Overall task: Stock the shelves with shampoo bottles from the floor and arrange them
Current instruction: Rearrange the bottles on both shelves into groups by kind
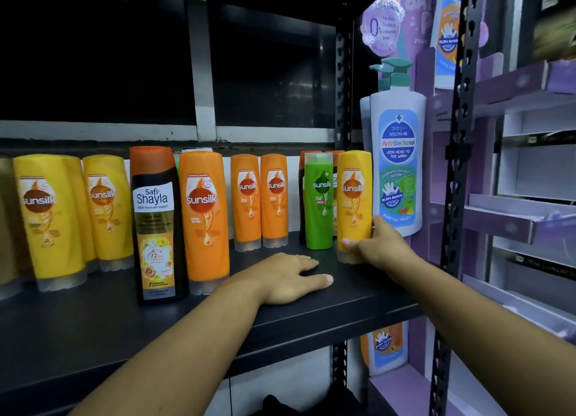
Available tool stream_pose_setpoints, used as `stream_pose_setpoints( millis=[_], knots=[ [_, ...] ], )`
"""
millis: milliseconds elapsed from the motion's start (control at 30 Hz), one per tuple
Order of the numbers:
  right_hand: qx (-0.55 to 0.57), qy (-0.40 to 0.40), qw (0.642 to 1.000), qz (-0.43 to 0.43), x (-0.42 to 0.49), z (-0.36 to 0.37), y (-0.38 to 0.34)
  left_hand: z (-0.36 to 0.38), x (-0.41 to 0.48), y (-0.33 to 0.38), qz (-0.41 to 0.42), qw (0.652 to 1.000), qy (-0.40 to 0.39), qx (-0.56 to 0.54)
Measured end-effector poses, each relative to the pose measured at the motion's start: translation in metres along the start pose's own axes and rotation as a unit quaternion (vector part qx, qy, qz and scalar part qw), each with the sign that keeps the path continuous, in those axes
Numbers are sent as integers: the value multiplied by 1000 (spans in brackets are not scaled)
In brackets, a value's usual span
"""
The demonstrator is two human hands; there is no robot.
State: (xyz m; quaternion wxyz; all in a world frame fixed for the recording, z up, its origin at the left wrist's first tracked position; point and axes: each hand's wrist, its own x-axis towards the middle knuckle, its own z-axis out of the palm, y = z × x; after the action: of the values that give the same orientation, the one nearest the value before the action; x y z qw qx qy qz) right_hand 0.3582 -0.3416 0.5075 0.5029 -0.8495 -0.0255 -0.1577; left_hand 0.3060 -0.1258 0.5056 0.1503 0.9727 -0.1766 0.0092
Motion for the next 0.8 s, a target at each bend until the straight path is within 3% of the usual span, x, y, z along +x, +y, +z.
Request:
stream_pose_setpoints(
  millis=[233, 500, 800],
  knots=[
    [-12, -85, 996, -27, -59, -12, -21, -15, -36, 6, 9, 1000, 12, 2],
    [16, -179, 980, -85, -120, 19, -63, -23, -140, -31, 26, 999, 42, 1],
    [50, -255, 955, -141, -170, 93, -118, -57, -231, -94, -59, 995, 69, 51]
  ],
)
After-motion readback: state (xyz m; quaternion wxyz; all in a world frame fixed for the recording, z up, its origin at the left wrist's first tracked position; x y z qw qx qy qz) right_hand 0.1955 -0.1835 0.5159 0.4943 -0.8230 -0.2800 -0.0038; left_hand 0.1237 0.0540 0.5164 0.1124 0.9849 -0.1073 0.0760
